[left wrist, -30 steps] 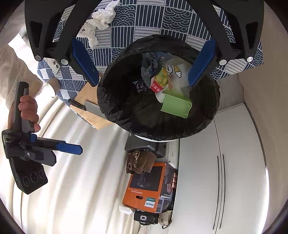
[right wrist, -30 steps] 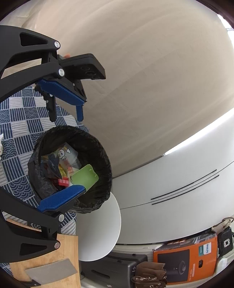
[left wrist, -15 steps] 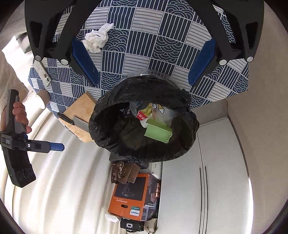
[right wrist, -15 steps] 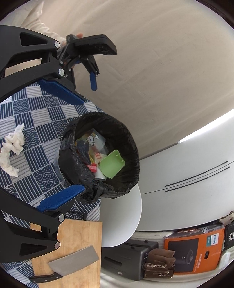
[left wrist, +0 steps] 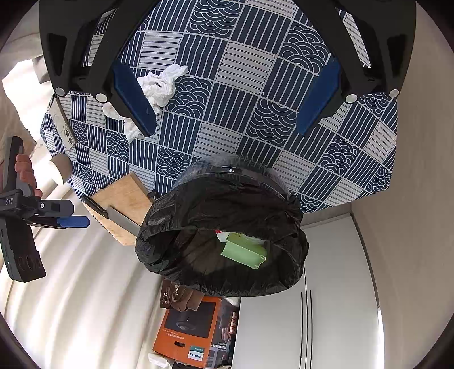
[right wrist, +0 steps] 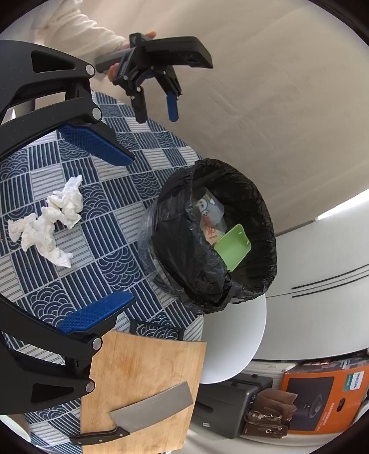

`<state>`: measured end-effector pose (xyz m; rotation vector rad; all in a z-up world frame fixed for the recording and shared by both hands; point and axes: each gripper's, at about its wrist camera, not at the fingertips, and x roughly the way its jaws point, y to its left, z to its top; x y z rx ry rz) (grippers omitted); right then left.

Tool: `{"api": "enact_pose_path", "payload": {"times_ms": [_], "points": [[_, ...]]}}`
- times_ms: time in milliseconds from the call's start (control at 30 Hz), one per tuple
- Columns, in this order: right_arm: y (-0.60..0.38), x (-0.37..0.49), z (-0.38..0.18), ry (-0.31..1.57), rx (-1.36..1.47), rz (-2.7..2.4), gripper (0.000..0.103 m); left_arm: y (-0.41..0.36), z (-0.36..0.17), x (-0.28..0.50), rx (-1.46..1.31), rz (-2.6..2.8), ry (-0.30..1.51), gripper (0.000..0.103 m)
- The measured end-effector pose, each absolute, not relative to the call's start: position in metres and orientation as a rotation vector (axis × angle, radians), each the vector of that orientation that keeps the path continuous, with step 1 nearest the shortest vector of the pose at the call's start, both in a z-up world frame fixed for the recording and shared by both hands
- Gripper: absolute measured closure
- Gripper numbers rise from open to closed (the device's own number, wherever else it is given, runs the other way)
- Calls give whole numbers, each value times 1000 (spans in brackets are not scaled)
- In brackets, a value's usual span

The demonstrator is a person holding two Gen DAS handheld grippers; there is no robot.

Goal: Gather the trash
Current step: 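Close the right tool on a white tissue while the left tool grasps another tissue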

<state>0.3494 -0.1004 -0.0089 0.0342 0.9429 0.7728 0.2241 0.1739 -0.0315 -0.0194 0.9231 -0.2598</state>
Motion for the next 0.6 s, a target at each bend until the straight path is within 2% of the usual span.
{"api": "enact_pose_path", "payload": {"times_ms": [600], "points": [[-94, 298, -122, 1162, -144, 828, 18, 142, -71, 189, -64, -215, 1022, 6]]}}
